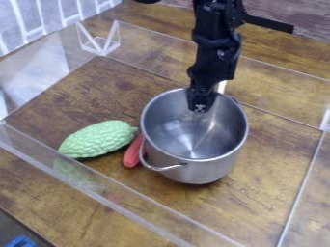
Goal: Move the pink spoon to the left
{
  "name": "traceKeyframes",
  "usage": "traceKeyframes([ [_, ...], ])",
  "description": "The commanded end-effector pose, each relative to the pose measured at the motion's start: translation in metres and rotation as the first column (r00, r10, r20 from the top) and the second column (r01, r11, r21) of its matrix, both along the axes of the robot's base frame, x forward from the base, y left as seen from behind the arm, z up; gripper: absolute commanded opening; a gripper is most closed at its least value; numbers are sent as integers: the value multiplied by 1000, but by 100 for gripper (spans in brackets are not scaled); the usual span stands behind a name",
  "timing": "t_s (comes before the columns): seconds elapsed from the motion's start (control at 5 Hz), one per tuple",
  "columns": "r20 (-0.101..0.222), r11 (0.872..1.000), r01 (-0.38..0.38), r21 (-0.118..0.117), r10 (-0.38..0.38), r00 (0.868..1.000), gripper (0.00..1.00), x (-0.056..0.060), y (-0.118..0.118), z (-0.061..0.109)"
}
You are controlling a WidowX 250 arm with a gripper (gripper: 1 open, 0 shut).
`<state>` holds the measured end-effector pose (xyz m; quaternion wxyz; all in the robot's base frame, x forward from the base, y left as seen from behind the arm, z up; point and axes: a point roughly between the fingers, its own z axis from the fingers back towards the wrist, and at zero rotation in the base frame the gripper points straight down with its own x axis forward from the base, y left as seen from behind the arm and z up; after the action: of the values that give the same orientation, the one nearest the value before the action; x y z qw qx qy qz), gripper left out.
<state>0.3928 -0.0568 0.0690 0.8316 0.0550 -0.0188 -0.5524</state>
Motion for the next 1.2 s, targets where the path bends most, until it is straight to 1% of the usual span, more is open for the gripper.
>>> traceKeyframes([
  [0.0, 72, 1000, 24, -11, -23, 997, 0, 5, -9, 14],
  [0.2, 81, 999, 31, -15, -30, 996, 0, 6, -12, 7],
  [0.4, 82, 1000, 27, -2, -27, 996, 0, 5, -9, 13],
  [0.8, 84, 1000, 24, -2, -24, 996, 0, 5, -8, 14],
  [1.0, 86, 1000, 21, -13, -19, 996, 100, 1, -5, 11],
])
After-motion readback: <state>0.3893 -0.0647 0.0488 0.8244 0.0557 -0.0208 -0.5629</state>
